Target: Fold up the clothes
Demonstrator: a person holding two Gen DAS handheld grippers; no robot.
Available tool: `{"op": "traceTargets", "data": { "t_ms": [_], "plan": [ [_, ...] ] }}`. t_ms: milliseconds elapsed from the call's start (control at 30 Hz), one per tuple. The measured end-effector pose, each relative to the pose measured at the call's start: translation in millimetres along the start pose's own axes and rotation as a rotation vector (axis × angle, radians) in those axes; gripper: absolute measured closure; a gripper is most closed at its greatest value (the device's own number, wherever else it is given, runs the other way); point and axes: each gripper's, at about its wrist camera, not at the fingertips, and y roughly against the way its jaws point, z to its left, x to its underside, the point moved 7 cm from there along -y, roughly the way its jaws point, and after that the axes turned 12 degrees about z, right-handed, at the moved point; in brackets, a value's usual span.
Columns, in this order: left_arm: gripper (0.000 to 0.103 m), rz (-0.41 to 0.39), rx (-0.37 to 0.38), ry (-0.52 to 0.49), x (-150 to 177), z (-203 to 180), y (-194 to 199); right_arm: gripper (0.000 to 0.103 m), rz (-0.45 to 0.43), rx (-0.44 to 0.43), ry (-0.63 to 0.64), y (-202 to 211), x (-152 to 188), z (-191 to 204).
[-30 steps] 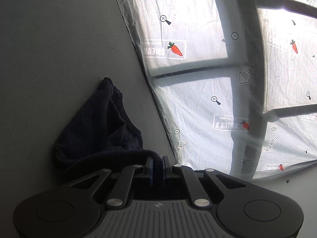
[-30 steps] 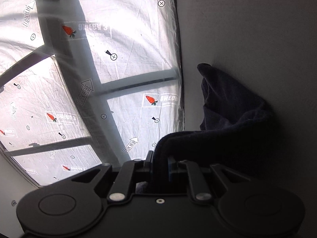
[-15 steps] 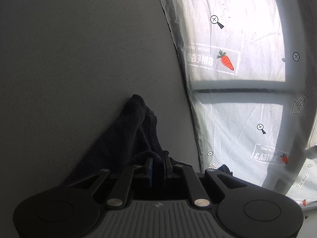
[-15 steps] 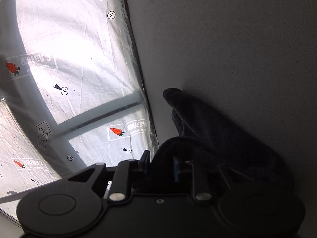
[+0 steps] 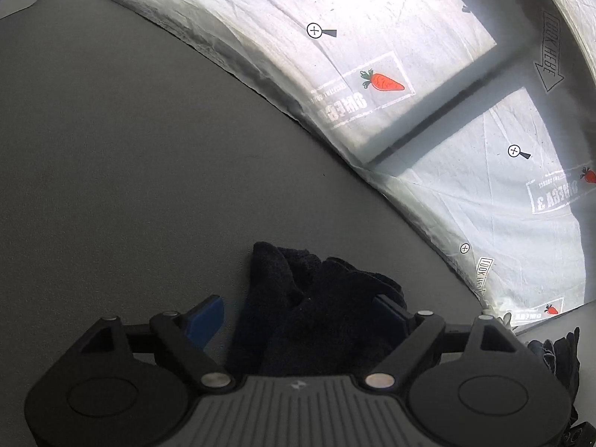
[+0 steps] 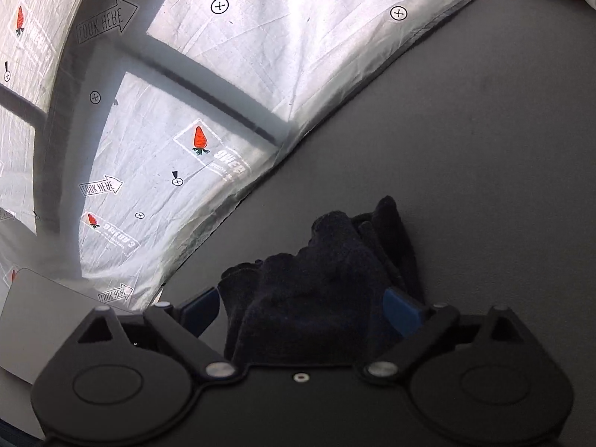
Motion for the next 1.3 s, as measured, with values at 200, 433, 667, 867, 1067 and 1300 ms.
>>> {"op": "traceTargets", "data": {
  "t_ms": [200,433,667,867,1067,1300],
  "plan": [
    [0.017,0.076,-0.190,-0.277,30.6,-23.7,-37.6,0.006,0.091,0.251,0.189,-34.9,18.3,6.0],
    [0.090,0.101,-0.078,-0.218,32.1,-22.2,-54.3,0.098,0.083,0.166,0.160,-35.5,5.4,-0.9],
    [0.093,-0.118,-0.050,-0.164,17.3,-41.3,13.1,0.096,-0.133,0.161,0.190,21.5,-2.8,18.2],
    [0.087,0.001,-0.167,-0.110,22.8,-14.8,-34.2,0.092,-0.037,0.268,0.181,-11.6,-3.9,-6.9],
    [0.039,0.025,-0.175,-0.038,18.1,-0.3,-32.3,0.049,0.027,0.411,0.224,-26.4,7.6,-11.2],
    [0.021,0.101,-0.255,-0.181,19.9,2.9,-46.3,0.033,0.020,0.360,0.150,-31.7,7.7,-16.4]
  ]
}}
